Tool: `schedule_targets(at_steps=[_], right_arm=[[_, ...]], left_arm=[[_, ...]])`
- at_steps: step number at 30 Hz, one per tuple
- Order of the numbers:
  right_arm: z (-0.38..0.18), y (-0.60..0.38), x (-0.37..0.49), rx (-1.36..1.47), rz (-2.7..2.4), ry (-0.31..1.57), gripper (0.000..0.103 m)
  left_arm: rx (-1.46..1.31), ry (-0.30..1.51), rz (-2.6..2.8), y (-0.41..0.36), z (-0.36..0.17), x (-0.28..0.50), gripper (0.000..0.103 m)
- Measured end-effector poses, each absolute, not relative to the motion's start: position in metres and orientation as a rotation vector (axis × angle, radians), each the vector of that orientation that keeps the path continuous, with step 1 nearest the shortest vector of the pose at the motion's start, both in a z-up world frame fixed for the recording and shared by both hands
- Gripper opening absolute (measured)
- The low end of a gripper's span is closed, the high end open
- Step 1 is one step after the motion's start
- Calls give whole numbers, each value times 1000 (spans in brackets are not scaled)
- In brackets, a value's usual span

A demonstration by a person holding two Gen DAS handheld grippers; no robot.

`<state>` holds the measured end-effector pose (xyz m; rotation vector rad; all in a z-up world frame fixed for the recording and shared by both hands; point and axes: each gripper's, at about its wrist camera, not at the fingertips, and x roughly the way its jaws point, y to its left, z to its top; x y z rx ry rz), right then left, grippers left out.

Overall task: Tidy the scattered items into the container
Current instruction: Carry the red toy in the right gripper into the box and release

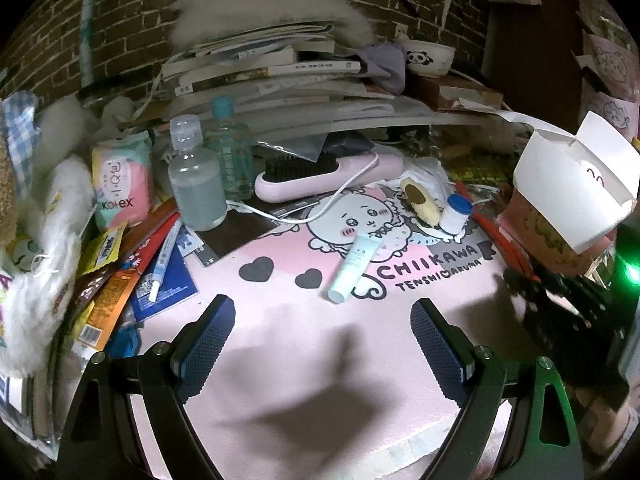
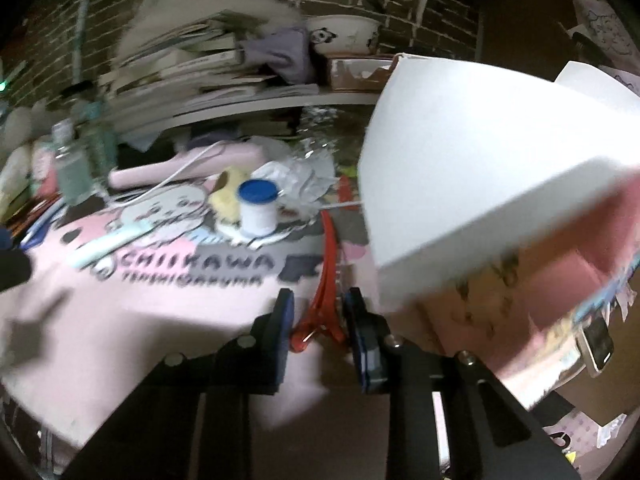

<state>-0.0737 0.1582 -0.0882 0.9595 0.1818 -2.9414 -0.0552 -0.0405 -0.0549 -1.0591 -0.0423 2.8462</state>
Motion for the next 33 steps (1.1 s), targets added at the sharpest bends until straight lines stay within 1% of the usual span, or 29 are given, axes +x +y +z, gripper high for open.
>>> schedule_targets(at_steps=[4, 5, 10, 13, 15, 17, 19, 21, 23, 33], right_arm=[[-92, 158, -65, 954, -2937, 179, 25], [-92, 159, -67, 958, -2940, 168, 27], [-94, 162, -76, 918, -2972, 171, 33], [-95, 161, -79, 893, -2974, 168, 33], [-95, 161, -81, 885, -2970, 170, 31], [-96, 159, -80, 876, -2959, 166, 20], [-97, 155, -78, 855, -2963, 205, 20], [-96, 157, -76, 847, -2952, 181, 19], [-95, 157, -74, 836, -2956, 184, 16], [-91, 153, -57, 783, -2940, 197, 16]], left_arm=[[-1046, -34, 2842, -35, -52, -54, 88], [-1045, -29, 2842, -34, -51, -54, 88], [-1049, -10, 2852, -32, -50, -54, 88], [-1050, -12, 2854, -32, -48, -55, 88], [-1050, -6, 2856, -31, -47, -54, 88], [-1050, 1, 2858, -30, -47, -54, 88], [-1051, 3, 2856, -29, -47, -53, 88], [-1050, 3, 2854, -29, -47, -53, 88], [-1047, 3, 2852, -28, -46, -52, 88], [-1034, 8, 2854, -24, -42, -48, 88]])
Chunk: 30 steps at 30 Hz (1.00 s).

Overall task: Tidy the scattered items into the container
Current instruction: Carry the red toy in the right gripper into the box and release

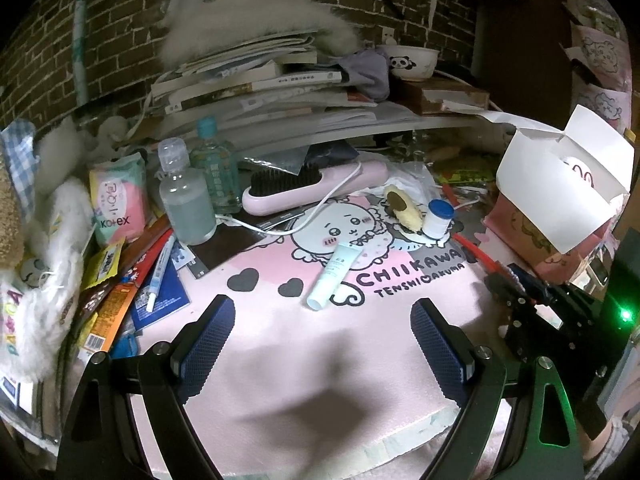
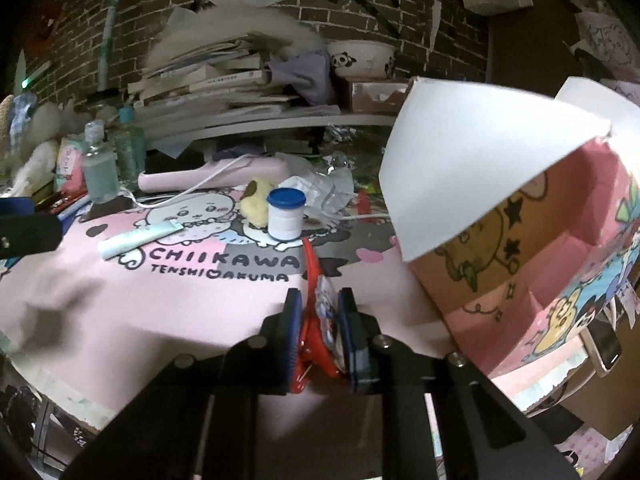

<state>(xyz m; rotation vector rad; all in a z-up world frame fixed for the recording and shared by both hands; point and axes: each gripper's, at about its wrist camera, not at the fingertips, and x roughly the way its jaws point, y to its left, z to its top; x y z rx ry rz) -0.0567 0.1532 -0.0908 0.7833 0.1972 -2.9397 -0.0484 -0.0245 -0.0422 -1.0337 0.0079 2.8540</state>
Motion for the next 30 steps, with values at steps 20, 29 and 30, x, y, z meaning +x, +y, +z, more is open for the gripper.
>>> schedule_targets(at_steps=[20, 29, 30], right_arm=[[-20, 112, -35, 437, -2783, 248, 16], [42, 208, -53, 539, -2884, 154, 16], [46, 222, -55, 565, -2898, 159, 16]], left_arm=[[-1006, -53, 2893, -42, -35, -39, 88], [-986, -44, 2865, -29, -34, -46, 88], [-984, -43, 2862, -27, -34, -47, 88]])
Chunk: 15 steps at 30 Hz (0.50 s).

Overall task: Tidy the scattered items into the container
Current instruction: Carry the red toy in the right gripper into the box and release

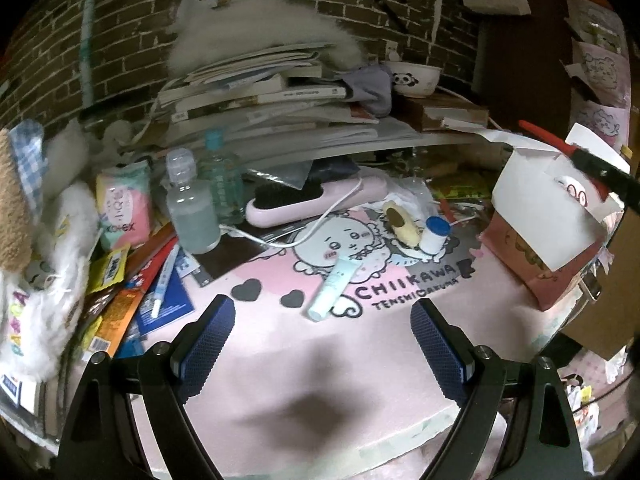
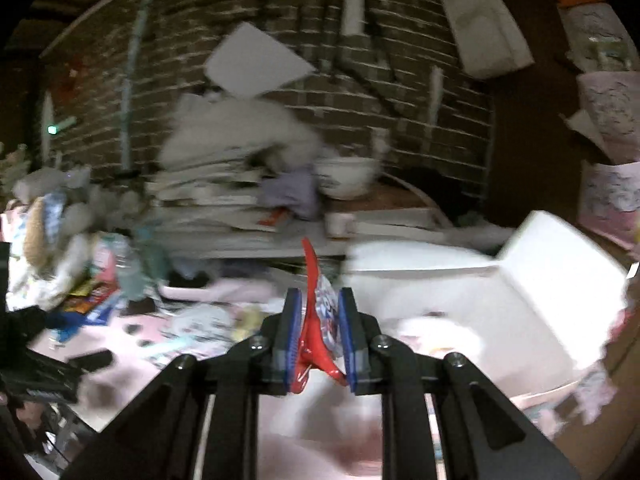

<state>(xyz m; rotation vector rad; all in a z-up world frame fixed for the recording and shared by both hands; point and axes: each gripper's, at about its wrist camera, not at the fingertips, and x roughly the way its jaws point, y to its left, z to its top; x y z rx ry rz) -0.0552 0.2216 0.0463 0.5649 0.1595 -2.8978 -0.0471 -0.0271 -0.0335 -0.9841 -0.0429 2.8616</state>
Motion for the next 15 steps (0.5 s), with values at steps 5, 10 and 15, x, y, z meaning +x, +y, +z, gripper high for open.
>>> schedule_targets(at_steps=[5, 10, 15], right_arm=[[58, 275, -63, 725, -2939, 186, 16], [57, 300, -76, 862, -2934, 260, 16], [43, 317, -100, 1060, -2838, 163, 16]], left_arm=[[-976, -32, 2844, -14, -32, -53, 88], [-972, 4, 2833, 2, -30, -57, 88], [-992, 44, 2825, 13, -31, -62, 88]])
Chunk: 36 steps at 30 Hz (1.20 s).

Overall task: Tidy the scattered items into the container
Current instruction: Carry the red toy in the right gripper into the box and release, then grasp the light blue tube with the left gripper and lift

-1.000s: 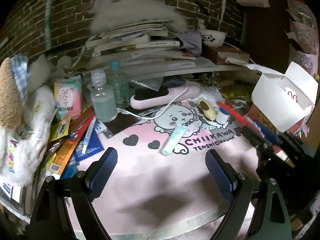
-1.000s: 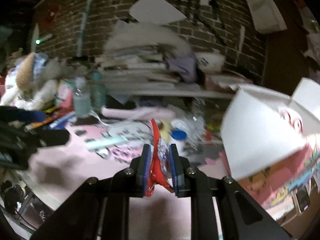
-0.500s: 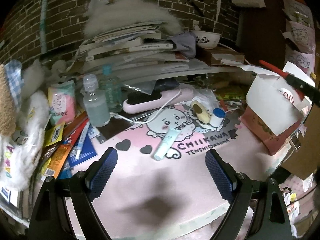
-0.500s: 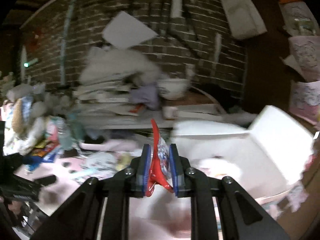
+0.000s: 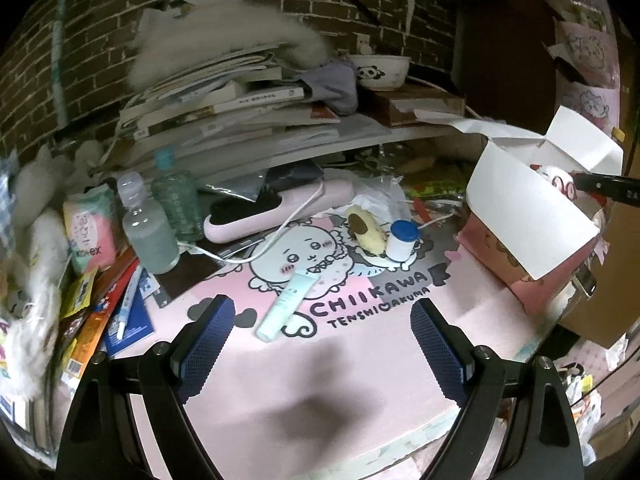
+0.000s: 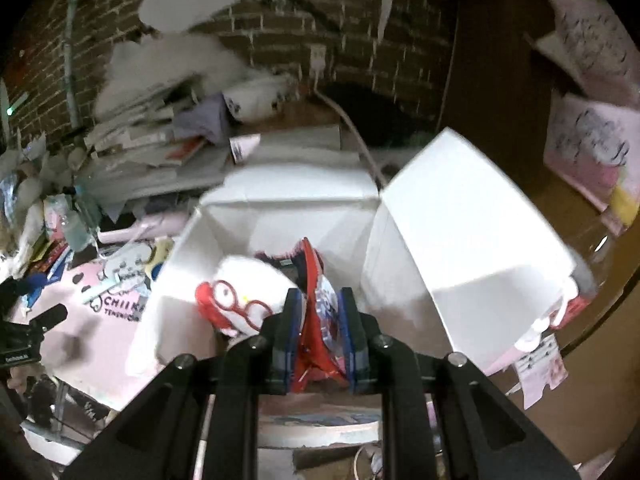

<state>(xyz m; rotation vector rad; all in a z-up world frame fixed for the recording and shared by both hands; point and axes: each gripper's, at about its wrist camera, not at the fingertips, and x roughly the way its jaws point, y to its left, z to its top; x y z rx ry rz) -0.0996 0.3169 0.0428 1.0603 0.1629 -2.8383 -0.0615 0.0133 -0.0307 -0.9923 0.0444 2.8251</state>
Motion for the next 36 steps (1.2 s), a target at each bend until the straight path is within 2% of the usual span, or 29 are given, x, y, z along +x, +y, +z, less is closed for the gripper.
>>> schedule_targets(at_steps=[6, 9, 12, 14, 20, 24, 28, 31, 36], right_arm=[[33, 318, -114, 1170, -2775, 162, 16], [33, 320, -115, 1176, -2777, 157, 22], [37, 324, -114, 1147, -2785, 112, 32], [44, 326, -111, 1094, -2791, 65, 44], [68, 310, -86, 781, -2771, -17, 70], [71, 272, -67, 611, -2620, -8, 75], [63, 228, -43, 503, -2463, 66, 75], [50, 196, -24, 453, -2360, 147, 75], [12, 163, -19, 529, -2269, 175, 76]], left_arm=[[-1032, 56, 2824, 18, -37, -69, 88], [-1054, 58, 2831, 17, -43, -73, 88], [-1072, 45, 2844, 10, -49, -77, 88], [-1080, 34, 2856, 5, -52, -80, 88], [-1111, 14, 2890, -12, -62, -89, 88], [-1149, 23, 2886, -17, -74, -95, 87], [-1209, 50, 2854, -18, -88, -105, 59], [-1205, 9, 2829, -22, -90, -109, 56], [-1208, 33, 2822, -20, -89, -112, 35]])
